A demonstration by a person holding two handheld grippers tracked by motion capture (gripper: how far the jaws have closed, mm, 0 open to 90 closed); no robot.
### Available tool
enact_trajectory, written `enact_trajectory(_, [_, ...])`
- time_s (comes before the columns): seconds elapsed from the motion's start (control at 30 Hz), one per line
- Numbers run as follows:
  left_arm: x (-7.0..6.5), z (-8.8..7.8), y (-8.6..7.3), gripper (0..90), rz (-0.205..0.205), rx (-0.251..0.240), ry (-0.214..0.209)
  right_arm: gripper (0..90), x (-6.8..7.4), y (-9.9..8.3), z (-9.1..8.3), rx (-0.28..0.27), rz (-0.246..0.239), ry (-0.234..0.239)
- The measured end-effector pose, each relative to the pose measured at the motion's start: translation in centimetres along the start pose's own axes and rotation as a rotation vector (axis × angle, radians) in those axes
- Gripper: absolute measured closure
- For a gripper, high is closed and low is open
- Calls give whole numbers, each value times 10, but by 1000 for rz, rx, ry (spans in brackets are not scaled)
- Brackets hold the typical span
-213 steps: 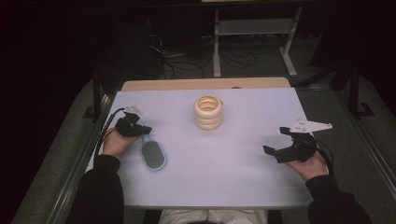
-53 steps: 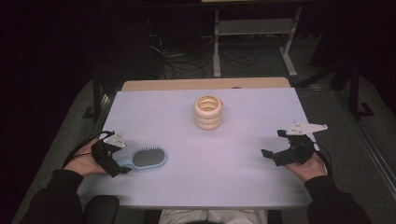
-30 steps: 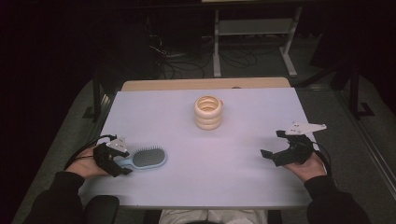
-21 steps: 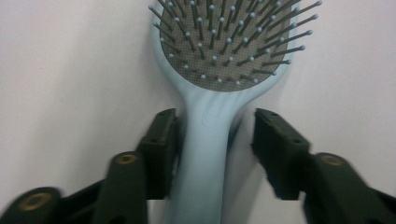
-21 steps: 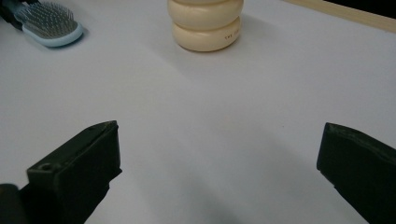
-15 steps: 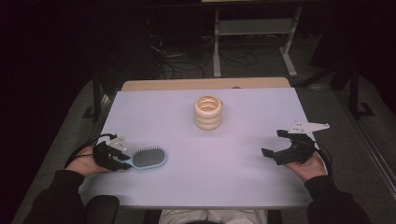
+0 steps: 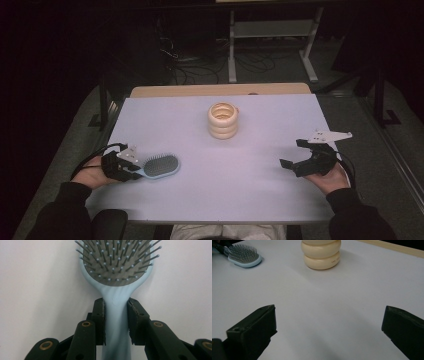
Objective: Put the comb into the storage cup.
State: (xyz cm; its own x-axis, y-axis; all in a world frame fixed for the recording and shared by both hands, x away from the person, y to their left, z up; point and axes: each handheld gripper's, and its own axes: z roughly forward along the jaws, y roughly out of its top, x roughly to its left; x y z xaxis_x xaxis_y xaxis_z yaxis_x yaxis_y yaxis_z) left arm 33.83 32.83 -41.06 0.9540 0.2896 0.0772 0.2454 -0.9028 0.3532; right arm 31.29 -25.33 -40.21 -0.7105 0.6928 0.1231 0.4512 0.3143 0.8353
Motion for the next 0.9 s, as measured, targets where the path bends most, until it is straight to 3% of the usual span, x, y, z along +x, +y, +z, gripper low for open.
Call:
enact_trajectory(0.37, [3, -11, 8, 701, -20, -24, 18, 0, 0, 0, 0, 0, -4, -1])
enact_trajectory(0.57, [4, -22, 17, 701, -36, -73, 17, 0, 1, 1, 0, 1, -7, -2])
enact_trajectory(0.9, [6, -40, 31, 701, -27, -77, 46, 0, 1, 1, -1, -9, -9, -2])
